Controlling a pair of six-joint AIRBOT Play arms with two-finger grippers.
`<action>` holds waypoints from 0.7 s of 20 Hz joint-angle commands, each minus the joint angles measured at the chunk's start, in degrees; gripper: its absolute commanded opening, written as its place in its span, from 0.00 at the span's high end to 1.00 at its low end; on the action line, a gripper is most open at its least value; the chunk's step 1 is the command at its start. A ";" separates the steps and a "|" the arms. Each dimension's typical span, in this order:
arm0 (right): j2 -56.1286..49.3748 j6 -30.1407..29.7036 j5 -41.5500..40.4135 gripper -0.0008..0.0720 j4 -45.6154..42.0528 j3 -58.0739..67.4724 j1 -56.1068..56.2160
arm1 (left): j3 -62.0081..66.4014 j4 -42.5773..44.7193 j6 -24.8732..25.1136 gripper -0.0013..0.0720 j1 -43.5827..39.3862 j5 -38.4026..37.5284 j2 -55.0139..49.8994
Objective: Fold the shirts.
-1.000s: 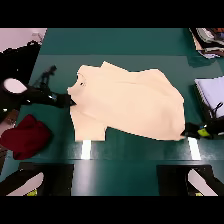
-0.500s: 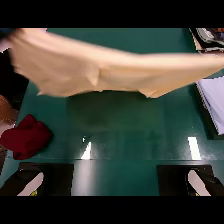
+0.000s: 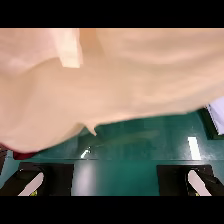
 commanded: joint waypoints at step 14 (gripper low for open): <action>-46.25 2.01 -1.40 0.97 1.16 -17.66 7.63 | -25.97 0.17 4.52 0.95 0.39 7.13 -45.66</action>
